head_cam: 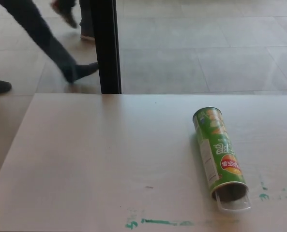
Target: Use the finger on the right hand of the robot to pull out the chips tray kept inside a container in the middle of the desk
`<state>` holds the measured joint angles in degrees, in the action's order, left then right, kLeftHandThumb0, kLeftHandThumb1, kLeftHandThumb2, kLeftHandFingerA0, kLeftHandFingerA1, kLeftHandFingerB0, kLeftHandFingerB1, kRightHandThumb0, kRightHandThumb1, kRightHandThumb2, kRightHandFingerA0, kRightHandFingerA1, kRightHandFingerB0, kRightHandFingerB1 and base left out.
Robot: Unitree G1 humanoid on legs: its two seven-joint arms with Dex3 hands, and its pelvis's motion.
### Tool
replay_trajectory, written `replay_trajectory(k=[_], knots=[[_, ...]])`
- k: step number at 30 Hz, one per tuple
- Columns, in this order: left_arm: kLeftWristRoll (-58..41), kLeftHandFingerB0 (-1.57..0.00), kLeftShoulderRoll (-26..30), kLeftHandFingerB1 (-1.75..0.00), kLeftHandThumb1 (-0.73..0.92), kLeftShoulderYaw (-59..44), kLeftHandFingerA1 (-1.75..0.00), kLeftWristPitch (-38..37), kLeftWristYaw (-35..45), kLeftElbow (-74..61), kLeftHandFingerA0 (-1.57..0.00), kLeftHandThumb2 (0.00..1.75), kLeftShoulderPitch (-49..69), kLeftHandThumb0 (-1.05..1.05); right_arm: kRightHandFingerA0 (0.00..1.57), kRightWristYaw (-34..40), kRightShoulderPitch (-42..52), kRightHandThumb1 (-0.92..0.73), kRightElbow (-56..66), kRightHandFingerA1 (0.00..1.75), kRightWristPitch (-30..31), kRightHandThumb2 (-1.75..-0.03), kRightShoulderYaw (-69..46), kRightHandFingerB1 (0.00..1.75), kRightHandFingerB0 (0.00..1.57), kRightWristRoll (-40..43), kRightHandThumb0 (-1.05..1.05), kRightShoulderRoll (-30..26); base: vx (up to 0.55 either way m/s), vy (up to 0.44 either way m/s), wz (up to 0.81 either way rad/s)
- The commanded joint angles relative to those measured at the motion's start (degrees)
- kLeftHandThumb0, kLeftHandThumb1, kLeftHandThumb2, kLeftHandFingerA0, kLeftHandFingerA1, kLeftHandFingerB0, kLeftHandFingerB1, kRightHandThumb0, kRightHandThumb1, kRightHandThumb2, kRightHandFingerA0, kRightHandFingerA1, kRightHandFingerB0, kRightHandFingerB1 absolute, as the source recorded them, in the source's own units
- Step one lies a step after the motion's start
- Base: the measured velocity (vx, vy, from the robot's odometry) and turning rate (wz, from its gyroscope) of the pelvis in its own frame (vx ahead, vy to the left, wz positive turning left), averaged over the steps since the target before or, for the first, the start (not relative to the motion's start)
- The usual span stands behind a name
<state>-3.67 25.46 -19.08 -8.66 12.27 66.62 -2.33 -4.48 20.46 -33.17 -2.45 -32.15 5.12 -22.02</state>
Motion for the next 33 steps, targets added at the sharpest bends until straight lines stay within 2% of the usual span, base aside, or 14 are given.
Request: replay_trajectory(k=[1,5,9,10,12,13,18,19,23,24,26,29,31,33], knots=[[-1.58,-0.54,1.25,-0.46,0.70,-0.78,-0.64,-3.67,2.46,1.31,-0.64,0.61,-0.30,-0.45,0.76,-1.00,0.65,-0.70,0.62,0.80,-0.51,-0.60,-1.56,0.58,0.70,2.76,-0.23,-1.04,0.00,0.000,0.00],[-1.57,-0.53,1.43,-0.45,0.70,-0.85,-0.63,-4.05,2.78,2.41,-0.65,0.61,-0.77,-0.45,0.76,1.52,-0.21,-0.70,2.45,0.69,-0.31,-0.61,-5.84,0.59,0.67,5.21,-0.24,-1.42,0.00,0.000,0.00],[-1.61,-0.53,1.49,-0.45,0.71,-0.63,-0.62,-4.32,2.89,2.14,-0.62,0.61,-0.79,-0.44,0.75,1.52,-3.26,-0.68,3.71,0.70,0.57,-0.60,-10.63,0.55,0.63,8.02,-0.23,-2.65,0.00,0.000,0.00],[-1.94,-0.53,1.53,-0.46,0.70,-0.88,-0.61,-4.34,3.07,2.29,-0.62,0.61,-0.89,-0.44,0.73,0.26,-4.23,-0.69,8.46,0.75,4.32,-0.60,-12.96,0.53,0.56,11.40,-0.21,-3.61,0.00,0.000,0.00],[-1.67,-0.53,1.69,-0.45,0.70,-0.57,-0.63,-4.41,2.93,2.26,-0.63,0.61,-1.00,-0.45,0.76,2.01,-4.34,-0.66,13.66,0.75,5.18,-0.59,-13.21,0.50,0.54,9.29,-0.24,-4.73,0.00,0.000,0.00],[-1.74,-0.53,1.71,-0.46,0.70,-0.62,-0.63,-4.19,2.89,2.47,-0.63,0.61,-1.21,-0.45,0.81,2.31,-4.70,-0.65,15.87,0.85,4.66,-0.59,-13.63,0.50,0.54,9.02,-0.24,-5.06,0.00,0.000,0.00],[-1.72,-0.51,1.74,-0.46,0.70,-0.61,-0.64,-4.48,3.10,2.83,-0.63,0.61,-1.25,-0.45,0.80,1.40,-5.70,-0.64,25.09,0.93,6.24,-0.58,-15.32,0.48,0.57,9.82,-0.26,-6.57,0.00,0.000,0.00],[-1.82,-0.54,1.70,-0.45,0.70,-0.72,-0.63,-4.20,2.86,2.79,-0.64,0.61,-1.29,-0.45,0.86,2.00,-7.24,-0.61,31.66,0.97,6.67,-0.58,-15.09,0.45,0.56,9.70,-0.24,-7.38,0.00,0.000,0.00],[-2.08,-0.54,1.83,-0.46,0.70,-0.96,-0.65,-4.07,3.21,3.01,-0.64,0.61,-1.59,-0.45,0.85,1.12,-8.05,-0.63,41.59,1.07,10.85,-0.58,-14.12,0.42,0.51,10.81,-0.25,-8.25,0.00,0.000,0.00],[-1.61,-0.53,1.93,-0.46,0.70,-0.57,-0.64,-4.40,3.04,3.01,-0.64,0.61,-1.51,-0.45,0.87,0.00,-8.82,-0.63,43.66,1.12,9.99,-0.58,-13.82,0.44,0.51,12.26,-0.22,-8.05,0.00,0.000,0.00],[-1.74,-0.54,1.98,-0.45,0.70,-0.73,-0.63,-3.92,2.81,3.24,-0.62,0.61,-1.76,-0.45,0.87,-0.90,-9.06,-0.62,48.90,1.06,10.37,-0.58,-11.09,0.43,0.50,10.73,-0.24,-8.59,0.00,0.000,0.00],[-1.56,-0.53,2.03,-0.46,0.71,-0.46,-0.62,-4.12,2.96,2.54,-0.61,0.61,-1.49,-0.45,0.84,-1.94,-8.72,-0.62,54.77,1.05,14.23,-0.58,-8.70,0.43,0.47,10.70,-0.22,-9.33,0.00,0.000,0.00],[-1.72,-0.53,1.94,-0.46,0.70,-0.61,-0.63,-4.14,2.79,2.43,-0.63,0.61,-1.42,-0.45,0.84,-4.13,-8.92,-0.63,57.51,1.04,12.72,-0.58,-4.44,0.44,0.40,8.06,-0.15,-10.42,0.00,0.000,0.00],[-1.82,-0.55,1.83,-0.46,0.69,-0.70,-0.64,-3.96,2.72,2.48,-0.64,0.60,-1.39,-0.45,0.85,-4.02,-8.90,-0.61,58.56,1.05,13.04,-0.59,-2.91,0.46,0.40,7.61,-0.12,-9.95,0.00,0.000,0.00]])
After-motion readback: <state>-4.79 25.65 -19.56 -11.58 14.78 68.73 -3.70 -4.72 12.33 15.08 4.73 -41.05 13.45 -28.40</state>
